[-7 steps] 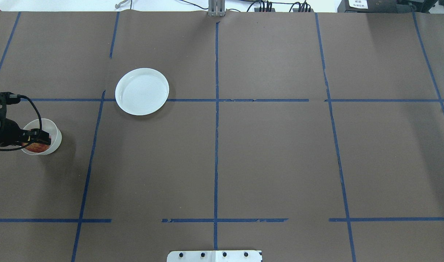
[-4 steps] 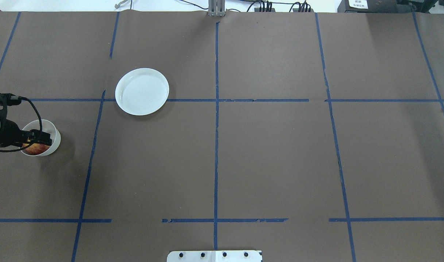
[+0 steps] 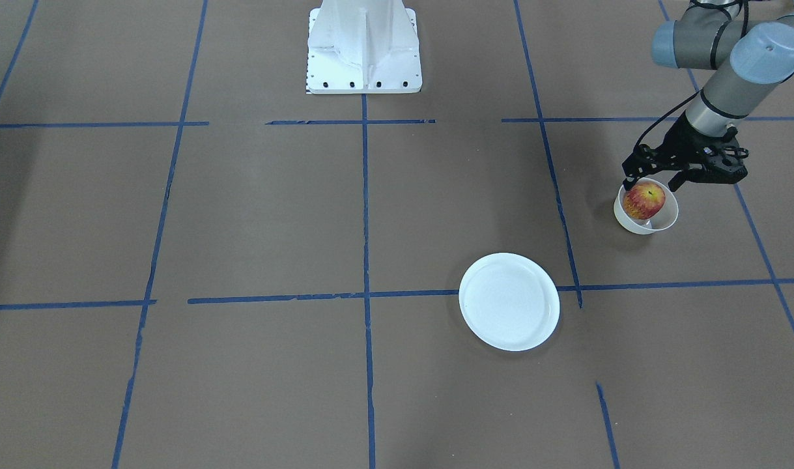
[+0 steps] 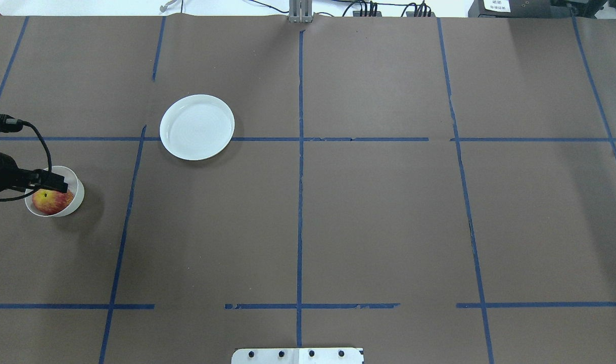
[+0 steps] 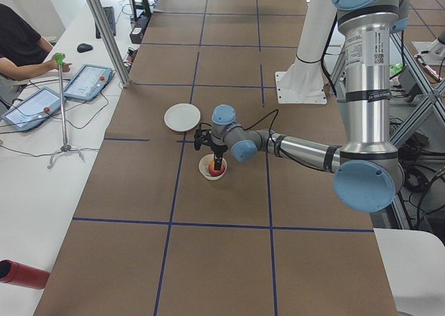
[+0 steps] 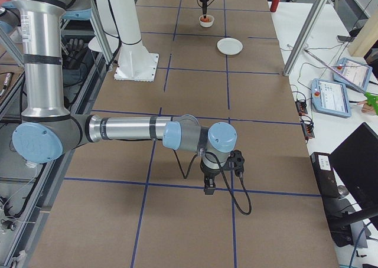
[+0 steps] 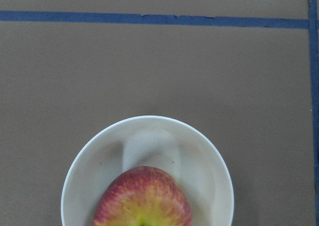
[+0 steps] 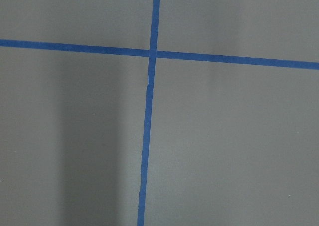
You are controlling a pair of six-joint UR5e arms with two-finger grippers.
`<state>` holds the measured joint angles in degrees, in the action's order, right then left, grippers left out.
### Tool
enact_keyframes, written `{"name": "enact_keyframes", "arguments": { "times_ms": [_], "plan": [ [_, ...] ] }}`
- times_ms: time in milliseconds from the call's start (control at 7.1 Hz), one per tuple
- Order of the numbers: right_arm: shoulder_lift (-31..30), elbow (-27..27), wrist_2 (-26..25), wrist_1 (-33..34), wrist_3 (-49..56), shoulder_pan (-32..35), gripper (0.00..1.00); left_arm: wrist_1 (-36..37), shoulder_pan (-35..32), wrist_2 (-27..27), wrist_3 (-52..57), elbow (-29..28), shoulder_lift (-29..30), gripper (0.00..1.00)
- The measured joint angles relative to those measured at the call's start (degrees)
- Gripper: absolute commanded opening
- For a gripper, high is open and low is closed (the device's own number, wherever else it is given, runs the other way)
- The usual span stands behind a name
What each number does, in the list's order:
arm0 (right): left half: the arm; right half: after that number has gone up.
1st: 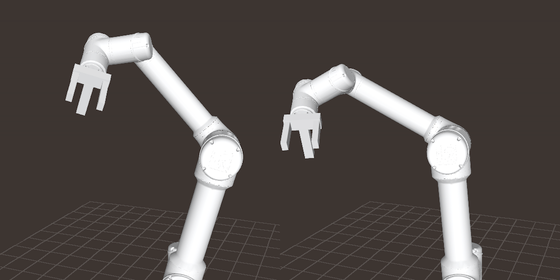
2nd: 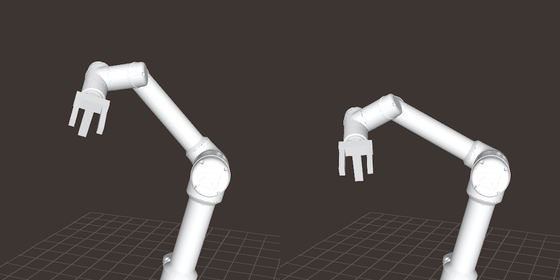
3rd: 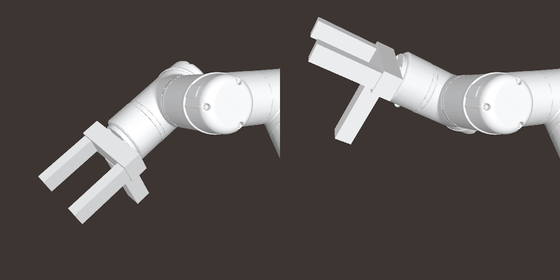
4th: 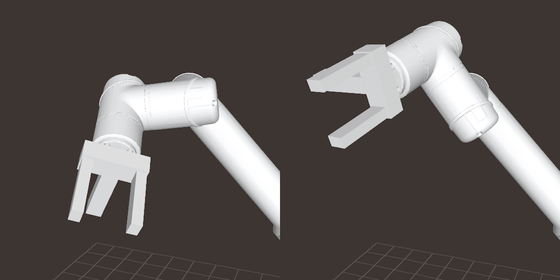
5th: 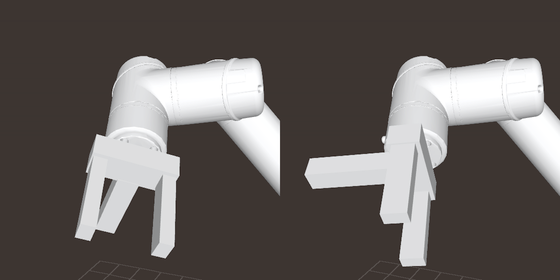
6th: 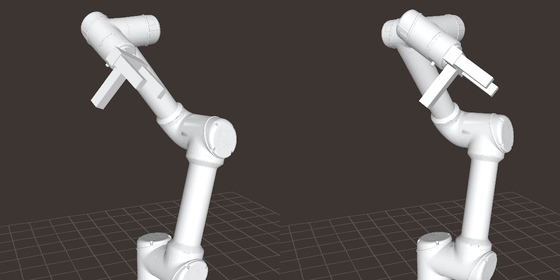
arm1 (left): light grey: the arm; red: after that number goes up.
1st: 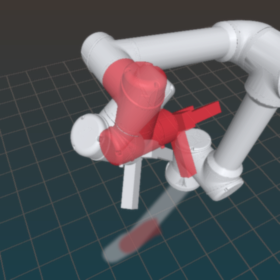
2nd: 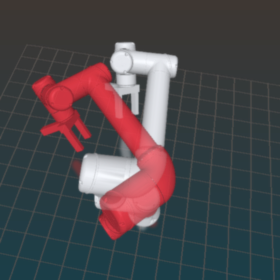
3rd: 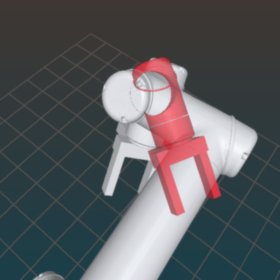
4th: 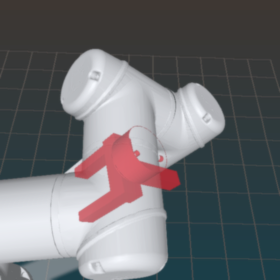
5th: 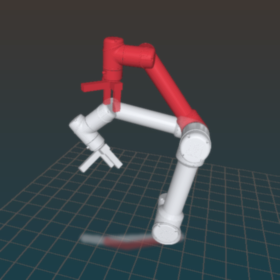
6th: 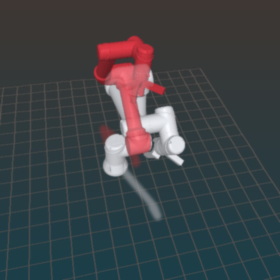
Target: Move apple from plate to bowl
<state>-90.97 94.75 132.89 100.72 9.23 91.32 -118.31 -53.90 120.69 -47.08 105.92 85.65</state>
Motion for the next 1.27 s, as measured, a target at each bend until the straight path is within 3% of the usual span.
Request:
{"name": "enact_keyframes", "arguments": {
  "times_ms": [282,563,986,1268],
  "plan": [
    [0.0,0.0,0.0,0.0,0.0,0.0,1.00,8.6,-7.4,0.8,13.8,1.4,4.1,1.00],
    [0.0,0.0,0.0,0.0,0.0,0.0,1.00,12.4,-15.9,3.8,29.5,0.1,4.7,1.00],
    [0.0,0.0,0.0,0.0,0.0,0.0,1.00,13.3,-30.0,9.5,47.6,-10.0,3.8,1.00],
    [0.0,0.0,0.0,0.0,0.0,0.0,1.00,18.4,-34.9,11.9,50.2,-13.9,3.2,1.00]
  ]
}}
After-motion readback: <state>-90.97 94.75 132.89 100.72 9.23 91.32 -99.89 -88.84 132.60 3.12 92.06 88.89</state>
